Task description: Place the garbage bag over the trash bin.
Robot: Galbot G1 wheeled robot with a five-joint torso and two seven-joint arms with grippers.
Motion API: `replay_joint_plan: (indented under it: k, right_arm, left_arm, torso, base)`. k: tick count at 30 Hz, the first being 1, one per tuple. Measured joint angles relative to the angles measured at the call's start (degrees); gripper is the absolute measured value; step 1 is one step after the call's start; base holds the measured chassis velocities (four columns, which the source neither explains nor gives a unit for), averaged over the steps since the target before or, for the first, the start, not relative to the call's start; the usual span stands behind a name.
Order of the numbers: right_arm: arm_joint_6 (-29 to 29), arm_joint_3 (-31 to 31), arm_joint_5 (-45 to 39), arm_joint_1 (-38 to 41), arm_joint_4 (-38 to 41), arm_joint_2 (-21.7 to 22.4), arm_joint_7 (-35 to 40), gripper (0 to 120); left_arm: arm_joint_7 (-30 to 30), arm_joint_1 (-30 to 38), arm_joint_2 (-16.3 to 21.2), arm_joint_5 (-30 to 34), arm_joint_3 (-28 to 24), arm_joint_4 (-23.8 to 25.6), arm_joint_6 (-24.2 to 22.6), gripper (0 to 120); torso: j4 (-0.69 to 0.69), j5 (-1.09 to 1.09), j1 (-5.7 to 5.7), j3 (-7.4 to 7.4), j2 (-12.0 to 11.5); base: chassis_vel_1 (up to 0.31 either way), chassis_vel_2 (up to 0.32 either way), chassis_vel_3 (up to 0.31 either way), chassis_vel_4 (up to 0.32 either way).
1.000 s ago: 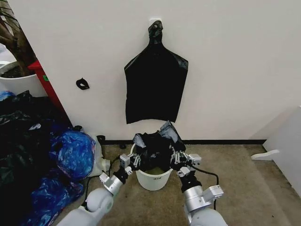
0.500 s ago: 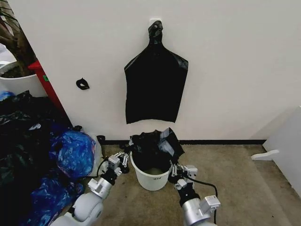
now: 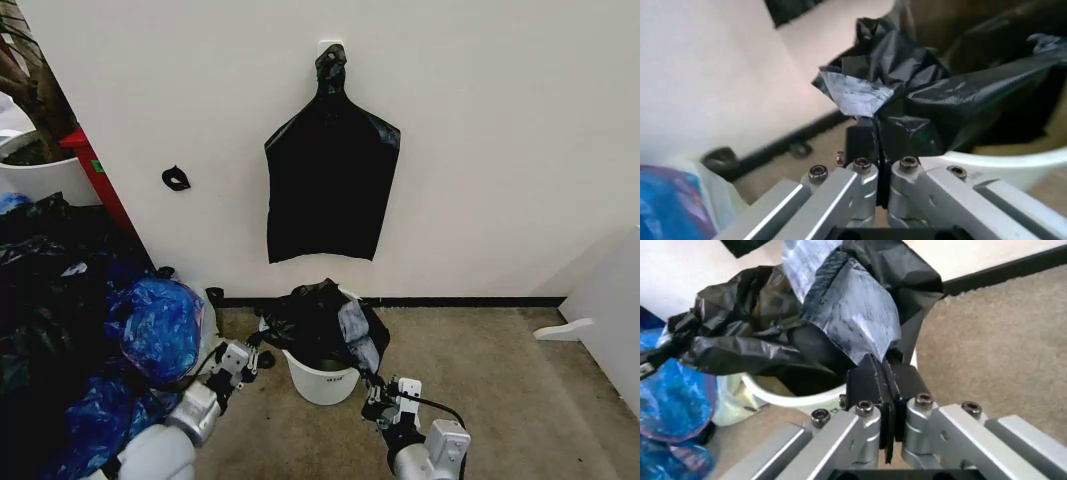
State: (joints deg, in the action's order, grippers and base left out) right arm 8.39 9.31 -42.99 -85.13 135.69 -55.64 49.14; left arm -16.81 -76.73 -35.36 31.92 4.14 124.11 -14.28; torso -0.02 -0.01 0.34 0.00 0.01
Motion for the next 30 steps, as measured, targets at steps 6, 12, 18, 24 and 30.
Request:
replay_joint_plan:
  k: [6, 12, 18, 24, 30]
  right_arm:
    - [2.16, 0.55, -0.90, 0.96, -0.36, 0.56, 1.12, 0]
    - [5.82, 1.70, -2.06, 2.14, -1.49, 1.35, 3.35, 0]
    - [9.90, 2.58, -3.79, 4.12, -4.16, 1.24, 5.92, 0]
    - [12.54, 3.86, -3.51, 5.47, -6.51, 1.07, 6.65, 0]
    - [13.22, 4.19, -0.47, 7.54, -11.38, 0.19, 6.00, 0]
  left_arm:
    - [2.19, 2.89, 3.40, 6.80, -1.02, 3.51, -10.43, 0]
    - [0.88, 3.81, 3.83, 6.76, -2.99, 2.73, -14.54, 0]
    - [-0.22, 4.57, 1.89, 5.89, -5.28, 0.17, -15.64, 0]
    - [-0.12, 5.65, 0.51, 4.99, -7.09, -1.60, -15.52, 0]
    - [-0.15, 6.79, -1.86, 3.83, -8.88, -4.67, -15.07, 0]
  torso:
    - [0.00, 0.01, 0.00, 0.00, 0.00]
    - [0.01, 0.01, 0.00, 0.00, 0.00]
    - [0.01, 0.01, 0.00, 0.00, 0.00]
    - [0.00, 0.01, 0.00, 0.00, 0.00]
    - [0.01, 0.01, 0.00, 0.00, 0.00]
  base:
    - [0.000, 0.000, 0.000, 0.000]
    - [0.000, 0.000, 0.000, 0.000]
    - [0.000, 0.000, 0.000, 0.000]
    - [0.000, 0.000, 0.000, 0.000]
    - [0.000, 0.000, 0.000, 0.000]
